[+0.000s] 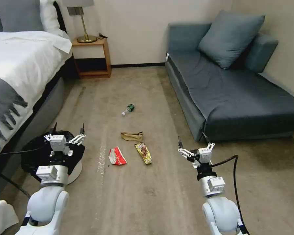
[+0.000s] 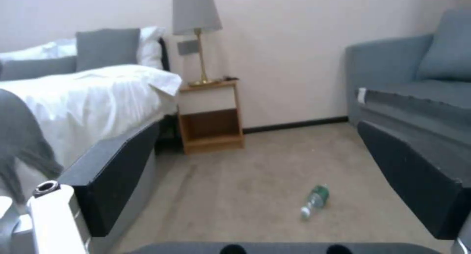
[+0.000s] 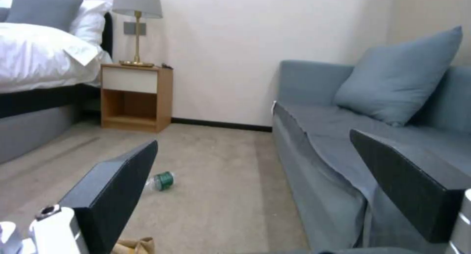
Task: Pick up the trash bin, then pick up the garbage on the floor and place it into the trash bin.
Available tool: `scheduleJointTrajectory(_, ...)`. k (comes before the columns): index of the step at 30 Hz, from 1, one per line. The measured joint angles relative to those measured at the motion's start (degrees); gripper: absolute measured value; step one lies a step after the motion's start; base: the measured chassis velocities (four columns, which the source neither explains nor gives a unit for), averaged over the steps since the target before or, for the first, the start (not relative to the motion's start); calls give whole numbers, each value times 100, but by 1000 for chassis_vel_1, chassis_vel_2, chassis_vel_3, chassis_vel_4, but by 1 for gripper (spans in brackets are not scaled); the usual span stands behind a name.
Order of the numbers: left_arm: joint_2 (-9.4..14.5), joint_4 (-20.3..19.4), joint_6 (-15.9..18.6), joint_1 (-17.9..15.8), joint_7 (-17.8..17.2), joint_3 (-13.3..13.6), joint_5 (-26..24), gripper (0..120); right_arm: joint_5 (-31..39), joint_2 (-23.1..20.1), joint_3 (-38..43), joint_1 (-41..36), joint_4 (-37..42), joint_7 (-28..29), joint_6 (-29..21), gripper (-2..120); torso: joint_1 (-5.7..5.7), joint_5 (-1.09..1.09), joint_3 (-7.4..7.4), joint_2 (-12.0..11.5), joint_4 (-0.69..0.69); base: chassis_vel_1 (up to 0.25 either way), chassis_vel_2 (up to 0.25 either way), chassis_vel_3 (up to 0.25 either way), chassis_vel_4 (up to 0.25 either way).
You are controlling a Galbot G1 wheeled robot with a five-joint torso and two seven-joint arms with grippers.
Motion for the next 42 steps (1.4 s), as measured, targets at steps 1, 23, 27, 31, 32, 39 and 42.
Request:
scheduleJointTrajectory(1, 8, 11, 2, 36, 30, 12, 7, 100, 25, -21, -1, 4, -18, -1, -23, 100, 0, 1, 0, 0, 0, 0, 0, 0, 0)
scheduleJointTrajectory(23, 2353, 1079, 1114, 517, 1143, -771, -517, 100, 576, -550, -166, 477, -598, 26, -428, 100, 0, 1, 0, 0, 1, 0, 0, 0, 0)
scheduleJointTrajectory(27, 2588, 1643, 1512, 109, 1171, -792, -864, 100, 577, -519, -190, 498, -678, 41, -404, 100, 0, -1, 0, 0, 1, 0, 0, 0, 0)
scheduleJointTrajectory(31, 2809, 2216, 1916, -312, 1169, -788, -1208, 100, 598, -512, -165, 507, -738, 59, -381, 100, 0, 0, 0, 0, 0, 0, 0, 0, 0)
scheduleJointTrajectory(32, 2886, 2440, 2076, -432, 1164, -765, -1325, 100, 612, -520, -144, 508, -761, 67, -367, 100, 0, 1, 0, 0, 0, 0, 0, 0, 0)
scheduleJointTrajectory(39, 3162, 3144, 2655, -732, 1192, -674, -1860, 100, 639, -526, -88, 485, -782, 80, -339, 100, 0, 1, 0, 0, 1, 0, 0, 0, 0)
scheduleJointTrajectory(42, 3191, 3366, 2766, -855, 1176, -660, -1996, 100, 639, -508, -72, 463, -779, 83, -334, 100, 0, 0, 0, 0, 1, 0, 0, 0, 0)
